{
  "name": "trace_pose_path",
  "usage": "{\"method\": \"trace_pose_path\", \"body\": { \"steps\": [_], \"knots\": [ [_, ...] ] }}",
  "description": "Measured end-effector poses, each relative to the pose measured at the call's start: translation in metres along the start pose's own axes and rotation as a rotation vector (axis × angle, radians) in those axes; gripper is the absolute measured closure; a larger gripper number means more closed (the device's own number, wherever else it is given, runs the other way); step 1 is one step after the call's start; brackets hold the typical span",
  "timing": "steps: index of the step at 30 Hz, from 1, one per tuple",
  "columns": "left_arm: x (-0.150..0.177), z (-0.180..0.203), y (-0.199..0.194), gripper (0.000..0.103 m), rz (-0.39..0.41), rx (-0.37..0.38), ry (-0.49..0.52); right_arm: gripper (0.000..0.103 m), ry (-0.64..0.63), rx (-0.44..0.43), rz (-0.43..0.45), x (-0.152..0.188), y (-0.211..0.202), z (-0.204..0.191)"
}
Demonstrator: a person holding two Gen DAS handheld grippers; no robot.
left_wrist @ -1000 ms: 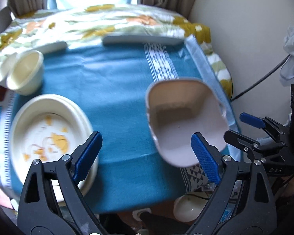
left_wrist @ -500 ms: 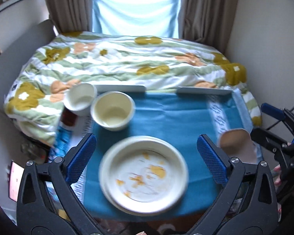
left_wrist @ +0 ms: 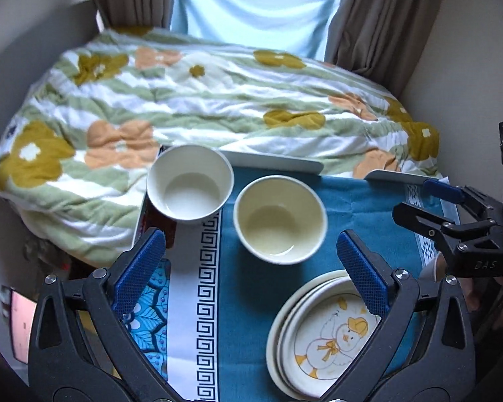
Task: Organize plates and bowls
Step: 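Move both grippers to the large cream bowl and grasp its rim, then lift the cream bowl with both grippers and lower it into the pink bowl, open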
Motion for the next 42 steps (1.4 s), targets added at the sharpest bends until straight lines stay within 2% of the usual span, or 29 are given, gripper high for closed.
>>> {"method": "trace_pose_path", "body": {
  "steps": [5,8,10,12,17,18,19,21,24,26,31,42],
  "knots": [
    [0.006,-0.025,0.053,0.001,-0.109,0.03,-0.061,0.002,0.035,0.001,-0.104,-0.005,0.053,-0.002],
    [0.012,-0.03,0.079,0.008,-0.169,0.063,-0.092,0.012,0.054,-0.018,-0.18,-0.001,0.082,-0.003],
    [0.017,-0.031,0.097,0.026,-0.219,0.088,-0.11,0.031,0.076,-0.034,-0.235,0.004,0.1,-0.002],
    [0.024,-0.03,0.112,0.035,-0.256,0.102,-0.125,0.041,0.097,-0.05,-0.275,0.01,0.112,-0.002],
    [0.031,-0.029,0.135,0.051,-0.303,0.126,-0.139,0.051,0.101,-0.053,-0.326,0.015,0.128,-0.008],
    [0.031,-0.029,0.137,0.054,-0.307,0.13,-0.142,0.058,0.1,-0.057,-0.337,0.016,0.131,-0.009],
    [0.031,-0.029,0.14,0.064,-0.311,0.136,-0.146,0.068,0.098,-0.063,-0.347,0.016,0.134,-0.011],
    [0.031,-0.029,0.144,0.077,-0.322,0.151,-0.138,0.075,0.1,-0.069,-0.361,0.018,0.138,-0.013],
    [0.032,-0.024,0.149,0.08,-0.33,0.16,-0.122,0.086,0.082,-0.034,-0.383,0.022,0.143,-0.014],
    [0.03,-0.022,0.151,0.084,-0.328,0.161,-0.115,0.088,0.075,-0.023,-0.38,0.022,0.143,-0.014],
    [0.028,-0.018,0.147,0.084,-0.314,0.133,-0.073,0.089,0.075,-0.013,-0.381,0.023,0.143,-0.015],
    [0.01,-0.005,0.121,0.084,-0.271,0.146,-0.035,0.089,0.096,-0.013,-0.337,0.013,0.122,-0.011]
  ]
}}
Point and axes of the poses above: each gripper's, at about its wrist camera, not at the fingertips, and y roughly the way its jaws point, z to its right, x to its underside, the point moved 3 cm from there along y, roughly the way its jaws point, and after that the axes turned 5 degrees about z, right-handed, at the moved point
